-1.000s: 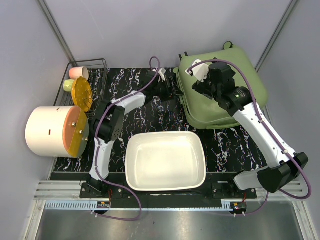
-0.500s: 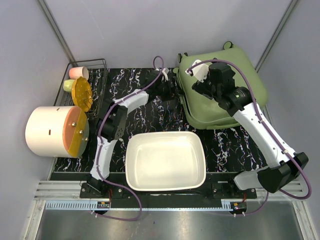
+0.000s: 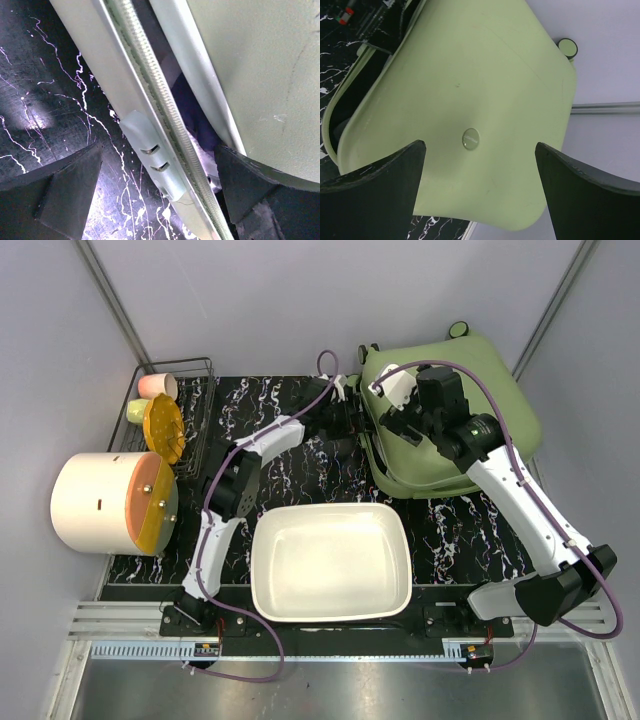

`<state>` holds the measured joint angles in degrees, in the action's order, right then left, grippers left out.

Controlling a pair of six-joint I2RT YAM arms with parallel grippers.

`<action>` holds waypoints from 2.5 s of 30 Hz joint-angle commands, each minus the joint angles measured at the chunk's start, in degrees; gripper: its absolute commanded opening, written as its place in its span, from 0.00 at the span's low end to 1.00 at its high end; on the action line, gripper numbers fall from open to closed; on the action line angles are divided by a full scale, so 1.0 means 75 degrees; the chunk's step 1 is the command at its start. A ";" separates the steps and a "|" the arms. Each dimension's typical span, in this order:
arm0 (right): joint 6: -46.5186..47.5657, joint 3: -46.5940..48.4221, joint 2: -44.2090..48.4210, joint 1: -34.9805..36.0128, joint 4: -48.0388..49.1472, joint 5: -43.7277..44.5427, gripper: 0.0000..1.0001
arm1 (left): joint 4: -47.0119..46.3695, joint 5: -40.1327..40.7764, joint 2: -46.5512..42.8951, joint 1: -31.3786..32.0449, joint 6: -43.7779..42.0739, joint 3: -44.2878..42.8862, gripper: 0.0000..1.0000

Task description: Open, take out, and arrange the luggage

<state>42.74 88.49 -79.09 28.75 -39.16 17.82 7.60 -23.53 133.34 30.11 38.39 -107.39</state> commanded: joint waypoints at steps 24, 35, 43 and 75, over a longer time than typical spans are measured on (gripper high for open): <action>0.0616 -0.1063 0.1826 0.0350 0.0170 -0.1779 1.00 | -0.0965 -0.0460 -0.1184 0.0931 0.0692 -0.2333 0.99; 0.3111 -0.2856 0.1769 0.0819 0.2800 0.0926 1.00 | -0.1751 -0.0730 -0.1080 0.1060 0.1279 -0.2415 0.99; 0.4883 -0.3420 0.1510 0.0328 0.4377 0.1795 1.00 | -0.1810 -0.0730 -0.1091 0.1072 0.1303 -0.2404 0.99; 0.5024 0.0340 -0.0247 -0.4581 0.4998 0.0354 0.89 | 0.0733 0.1180 -0.0482 0.0767 0.0015 -0.0294 0.83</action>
<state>79.35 86.52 -77.87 -0.45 -4.97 20.88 12.27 -16.84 129.29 34.74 41.43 -106.89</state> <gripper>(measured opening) 0.887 0.880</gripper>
